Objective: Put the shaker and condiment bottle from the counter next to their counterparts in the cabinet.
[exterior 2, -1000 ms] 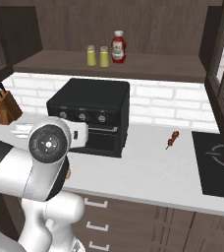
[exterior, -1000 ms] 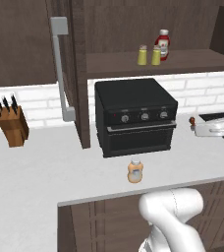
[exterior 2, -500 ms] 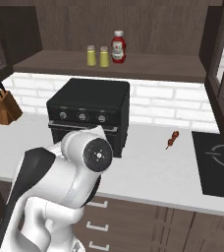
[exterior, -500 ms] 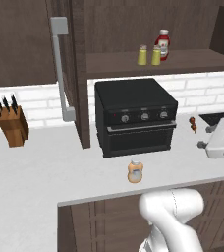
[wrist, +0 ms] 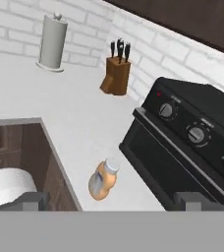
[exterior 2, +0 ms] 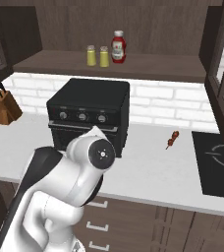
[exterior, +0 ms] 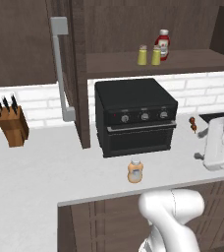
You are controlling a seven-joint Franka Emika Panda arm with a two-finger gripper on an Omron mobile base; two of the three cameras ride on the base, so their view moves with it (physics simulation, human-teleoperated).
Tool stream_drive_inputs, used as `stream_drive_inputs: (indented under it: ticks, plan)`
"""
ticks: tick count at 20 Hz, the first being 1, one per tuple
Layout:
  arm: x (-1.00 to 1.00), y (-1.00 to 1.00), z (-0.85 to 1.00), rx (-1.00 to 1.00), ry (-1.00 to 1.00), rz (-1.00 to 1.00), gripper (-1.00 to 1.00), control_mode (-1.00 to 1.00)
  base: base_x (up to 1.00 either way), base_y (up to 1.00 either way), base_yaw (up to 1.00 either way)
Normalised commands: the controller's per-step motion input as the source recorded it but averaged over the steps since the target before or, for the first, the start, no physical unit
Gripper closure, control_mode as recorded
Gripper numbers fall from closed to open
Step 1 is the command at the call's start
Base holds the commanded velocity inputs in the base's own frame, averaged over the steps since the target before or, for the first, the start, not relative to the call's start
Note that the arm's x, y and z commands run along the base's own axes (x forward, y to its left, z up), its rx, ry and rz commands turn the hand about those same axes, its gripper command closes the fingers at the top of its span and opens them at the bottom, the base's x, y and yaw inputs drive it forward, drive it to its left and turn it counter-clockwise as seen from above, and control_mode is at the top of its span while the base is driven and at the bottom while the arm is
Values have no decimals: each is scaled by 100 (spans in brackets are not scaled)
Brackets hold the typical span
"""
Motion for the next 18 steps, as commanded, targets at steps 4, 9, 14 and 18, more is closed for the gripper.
stream_drive_inputs:
  ticks: [4,9,14,18]
  plan:
    - [5,12,-54,-14,-9,6,-100,-100,0,0,0]
    - [0,4,-52,-6,0,2,-100,-100,0,0,0]
    - [0,13,-29,-1,-1,3,-100,-100,0,0,0]
    - [0,27,0,0,0,1,-100,-100,0,0,0]
